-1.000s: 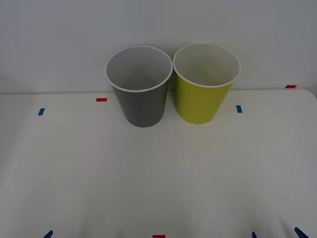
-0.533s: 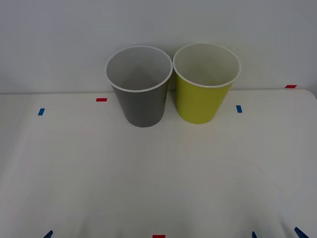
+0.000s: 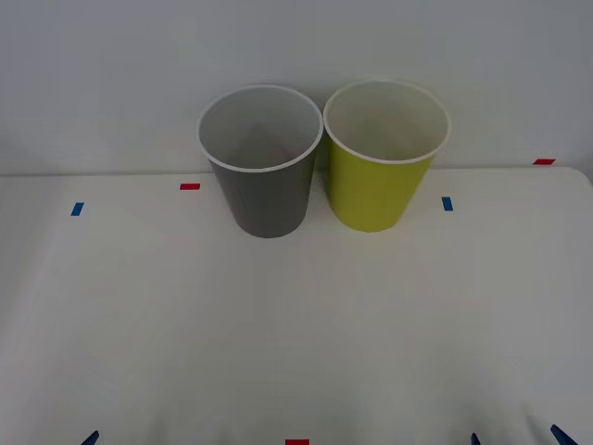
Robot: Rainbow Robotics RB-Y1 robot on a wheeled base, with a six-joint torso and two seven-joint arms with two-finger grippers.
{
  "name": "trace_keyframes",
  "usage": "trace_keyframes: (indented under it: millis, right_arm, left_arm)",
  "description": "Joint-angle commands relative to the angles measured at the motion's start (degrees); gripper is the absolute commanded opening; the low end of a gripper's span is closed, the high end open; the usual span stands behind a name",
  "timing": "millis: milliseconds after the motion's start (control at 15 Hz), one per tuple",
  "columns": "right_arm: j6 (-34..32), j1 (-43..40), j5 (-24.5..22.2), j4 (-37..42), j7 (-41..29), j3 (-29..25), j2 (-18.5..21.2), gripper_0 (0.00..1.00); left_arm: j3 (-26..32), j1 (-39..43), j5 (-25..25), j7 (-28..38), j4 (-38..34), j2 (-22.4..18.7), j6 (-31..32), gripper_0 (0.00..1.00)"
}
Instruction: Put cans in the gray bin and PET bottles in the light green bin.
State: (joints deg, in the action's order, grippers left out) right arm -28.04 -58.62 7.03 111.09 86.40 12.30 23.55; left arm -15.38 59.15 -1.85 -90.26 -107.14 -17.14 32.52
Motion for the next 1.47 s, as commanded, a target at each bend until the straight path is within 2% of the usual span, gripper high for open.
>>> trace_keyframes:
  millis: [67,1467]
  right_arm:
    - [0.00,0.00,0.00,0.00,0.00,0.00,0.00,1.00]
    - [0.00,0.00,0.00,0.00,0.00,0.00,0.00,1.00]
  left_arm:
    - [0.00,0.00,0.00,0.00,0.00,0.00,0.00,1.00]
    - [0.00,0.00,0.00,0.00,0.00,0.00,0.00,1.00]
